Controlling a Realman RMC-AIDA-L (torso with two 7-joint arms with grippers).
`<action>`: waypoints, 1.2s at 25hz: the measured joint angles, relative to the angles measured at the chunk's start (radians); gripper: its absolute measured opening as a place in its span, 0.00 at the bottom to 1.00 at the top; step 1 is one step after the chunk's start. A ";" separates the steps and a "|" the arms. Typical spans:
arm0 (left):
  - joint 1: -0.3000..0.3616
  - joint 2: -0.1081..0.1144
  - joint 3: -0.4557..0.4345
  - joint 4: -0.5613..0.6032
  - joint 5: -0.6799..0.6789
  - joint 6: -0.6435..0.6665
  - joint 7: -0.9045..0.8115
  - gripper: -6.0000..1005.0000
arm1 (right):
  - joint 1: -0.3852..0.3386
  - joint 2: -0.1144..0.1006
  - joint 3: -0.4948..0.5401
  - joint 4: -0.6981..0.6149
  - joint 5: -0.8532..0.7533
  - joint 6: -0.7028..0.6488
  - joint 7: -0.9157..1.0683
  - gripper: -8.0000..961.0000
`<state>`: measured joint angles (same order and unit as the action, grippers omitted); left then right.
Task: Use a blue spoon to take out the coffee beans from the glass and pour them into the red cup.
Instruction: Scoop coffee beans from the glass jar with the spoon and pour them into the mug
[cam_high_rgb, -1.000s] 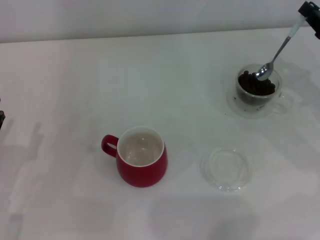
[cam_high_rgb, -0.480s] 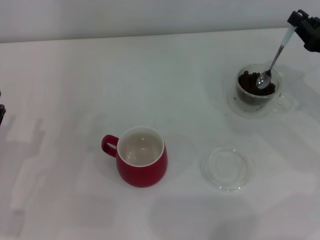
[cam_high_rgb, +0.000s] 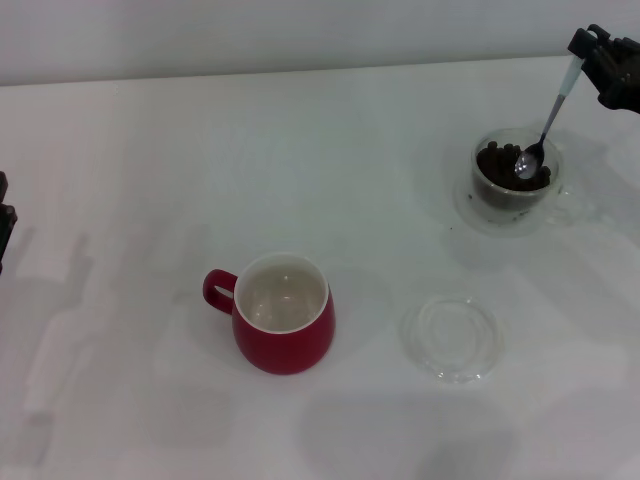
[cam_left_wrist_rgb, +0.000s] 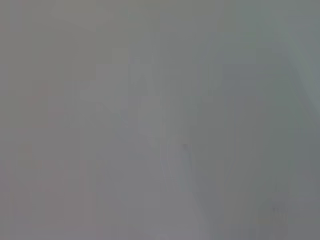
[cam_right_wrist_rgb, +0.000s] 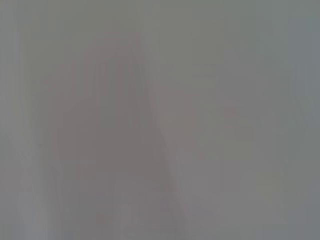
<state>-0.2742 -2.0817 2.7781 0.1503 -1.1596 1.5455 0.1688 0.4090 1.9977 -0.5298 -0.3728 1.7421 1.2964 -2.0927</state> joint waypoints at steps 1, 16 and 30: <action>-0.002 0.000 0.000 0.000 0.000 -0.005 0.000 0.68 | 0.000 0.000 0.000 0.000 0.000 -0.007 -0.002 0.16; -0.008 0.002 0.001 -0.014 0.001 -0.011 0.000 0.68 | -0.001 0.001 0.007 0.009 0.010 -0.073 0.157 0.16; -0.008 -0.002 0.008 -0.020 0.008 -0.012 0.000 0.68 | -0.016 0.001 0.011 0.020 0.013 -0.134 0.431 0.17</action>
<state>-0.2818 -2.0832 2.7864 0.1300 -1.1518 1.5339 0.1687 0.3933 1.9987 -0.5186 -0.3523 1.7547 1.1628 -1.6612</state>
